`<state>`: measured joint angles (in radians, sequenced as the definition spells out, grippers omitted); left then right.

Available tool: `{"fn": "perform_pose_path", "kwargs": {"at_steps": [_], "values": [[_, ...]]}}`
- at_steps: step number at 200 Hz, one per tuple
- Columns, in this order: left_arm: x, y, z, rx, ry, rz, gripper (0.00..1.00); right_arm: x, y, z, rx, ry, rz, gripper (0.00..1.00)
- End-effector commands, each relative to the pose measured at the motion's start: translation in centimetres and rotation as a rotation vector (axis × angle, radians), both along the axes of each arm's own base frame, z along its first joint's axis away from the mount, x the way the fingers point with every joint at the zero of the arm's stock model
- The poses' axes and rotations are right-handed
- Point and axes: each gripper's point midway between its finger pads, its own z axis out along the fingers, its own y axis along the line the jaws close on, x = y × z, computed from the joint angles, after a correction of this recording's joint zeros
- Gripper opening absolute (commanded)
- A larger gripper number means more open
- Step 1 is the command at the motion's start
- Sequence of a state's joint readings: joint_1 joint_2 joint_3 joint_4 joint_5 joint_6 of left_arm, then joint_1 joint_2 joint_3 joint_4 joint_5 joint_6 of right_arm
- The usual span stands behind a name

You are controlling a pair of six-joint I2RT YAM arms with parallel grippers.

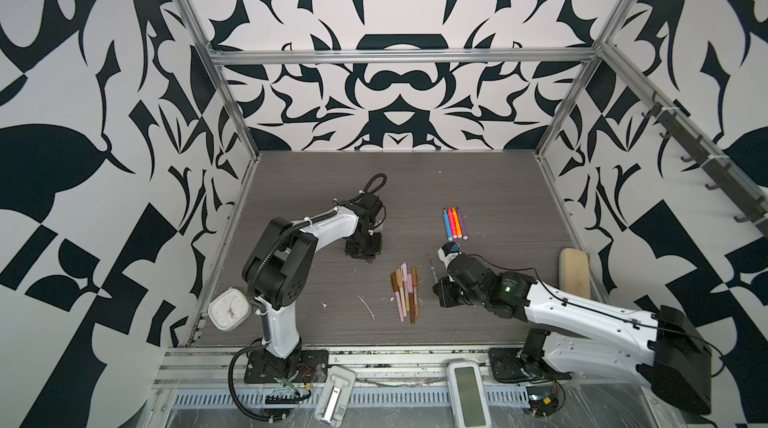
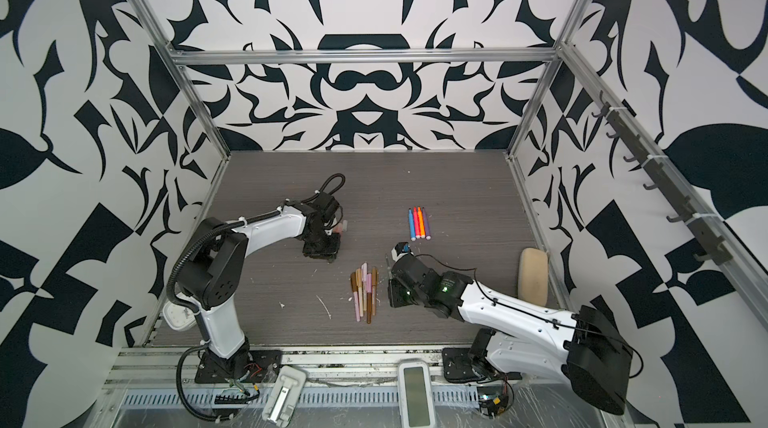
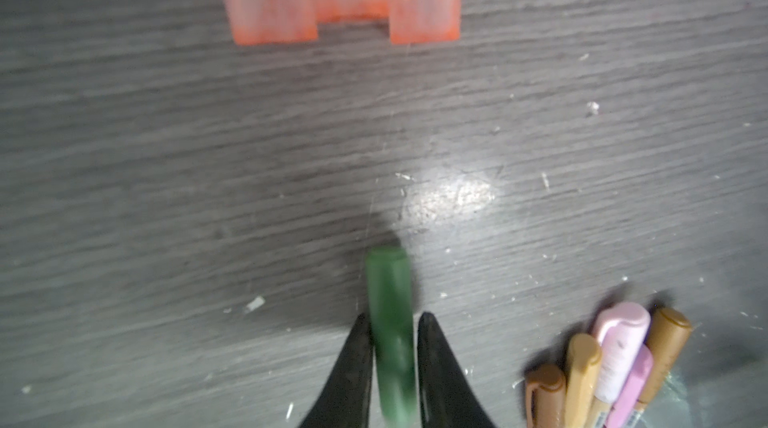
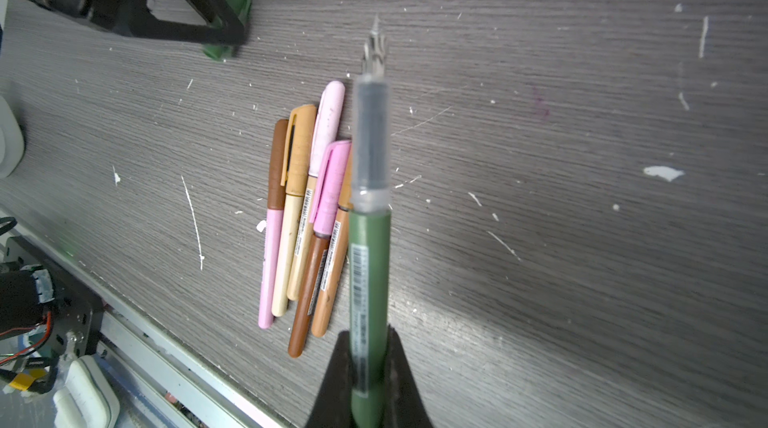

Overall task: Open the pen caps
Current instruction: 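Lower the green cap toward the other caps while the right holds the pen, then carry the uncapped green pen with the right gripper beside the highlighters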

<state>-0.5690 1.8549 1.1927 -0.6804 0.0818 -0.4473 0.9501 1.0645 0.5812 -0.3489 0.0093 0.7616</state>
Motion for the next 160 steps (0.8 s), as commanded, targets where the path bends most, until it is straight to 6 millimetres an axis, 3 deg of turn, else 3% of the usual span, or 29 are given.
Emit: {"fn": "perform_pose_path", "kwargs": {"at_steps": [1,54,93,127,160], "values": [[-0.4,0.4,0.1,0.027,0.023,-0.001,0.24,0.1,-0.6,0.2,-0.010,-0.013,-0.018,0.00],[-0.2,0.1,1.0,0.015,0.007,0.000,0.25,0.0,-1.0,0.1,-0.029,-0.016,-0.024,0.00],[0.1,-1.9,4.2,-0.137,-0.069,-0.024,0.25,0.8,-3.2,-1.0,-0.179,-0.003,-0.069,0.00],[0.2,-2.7,7.0,-0.226,-0.146,-0.043,0.26,3.2,-4.9,-0.3,-0.275,-0.013,-0.079,0.00],[0.5,-2.2,8.2,-0.218,-0.195,-0.043,0.27,5.7,-5.1,0.8,-0.258,-0.003,-0.095,0.00]]}}
